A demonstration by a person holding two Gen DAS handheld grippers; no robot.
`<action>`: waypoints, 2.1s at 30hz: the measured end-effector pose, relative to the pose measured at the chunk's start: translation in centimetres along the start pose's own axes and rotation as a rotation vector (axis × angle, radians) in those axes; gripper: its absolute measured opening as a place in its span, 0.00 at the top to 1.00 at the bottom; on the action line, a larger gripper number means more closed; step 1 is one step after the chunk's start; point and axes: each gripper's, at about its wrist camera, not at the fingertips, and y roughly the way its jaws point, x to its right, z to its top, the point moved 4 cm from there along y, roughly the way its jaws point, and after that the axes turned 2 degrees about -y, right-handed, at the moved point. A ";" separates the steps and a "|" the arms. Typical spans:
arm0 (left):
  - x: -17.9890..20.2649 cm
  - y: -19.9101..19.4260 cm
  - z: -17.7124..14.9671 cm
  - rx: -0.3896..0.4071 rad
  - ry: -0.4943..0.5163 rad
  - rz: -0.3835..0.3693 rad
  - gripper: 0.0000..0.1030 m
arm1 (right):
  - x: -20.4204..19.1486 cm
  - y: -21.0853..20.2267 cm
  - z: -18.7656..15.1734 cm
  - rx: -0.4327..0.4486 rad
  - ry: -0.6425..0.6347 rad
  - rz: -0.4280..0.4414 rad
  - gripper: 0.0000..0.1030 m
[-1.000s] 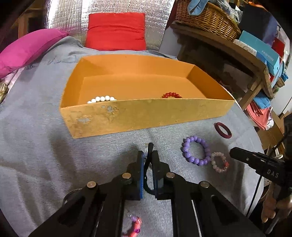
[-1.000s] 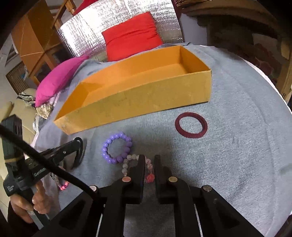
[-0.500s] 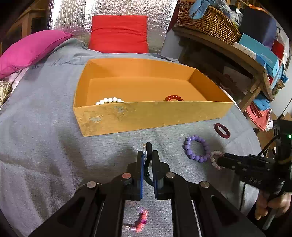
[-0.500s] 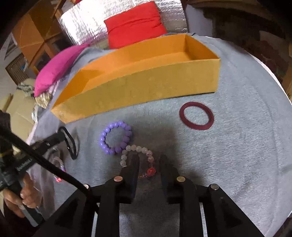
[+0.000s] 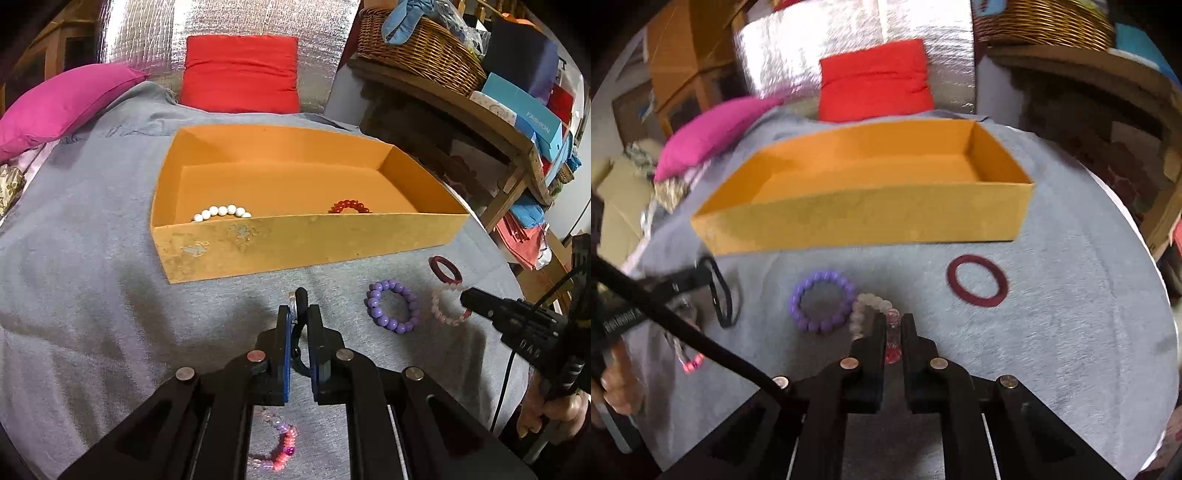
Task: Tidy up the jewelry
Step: 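Lift the black hair tie with the left tool while the right tool holds the pink bracelet, then carry the hair tie and pink bracelet over the orange box with both tools, then open both tools to drop the hair tie and pink bracelet into the box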
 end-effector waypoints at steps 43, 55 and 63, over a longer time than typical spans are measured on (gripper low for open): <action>0.6 7.0 9.7 0.045 0.013 0.069 0.92 | 2.5 7.8 12.5 0.119 0.188 0.071 0.91; 1.5 6.8 8.9 0.031 0.062 0.130 0.51 | 3.0 8.0 12.3 0.112 0.208 0.042 0.91; 1.8 4.3 8.6 0.067 0.081 0.181 0.35 | 4.0 6.3 12.2 0.129 0.237 0.044 0.86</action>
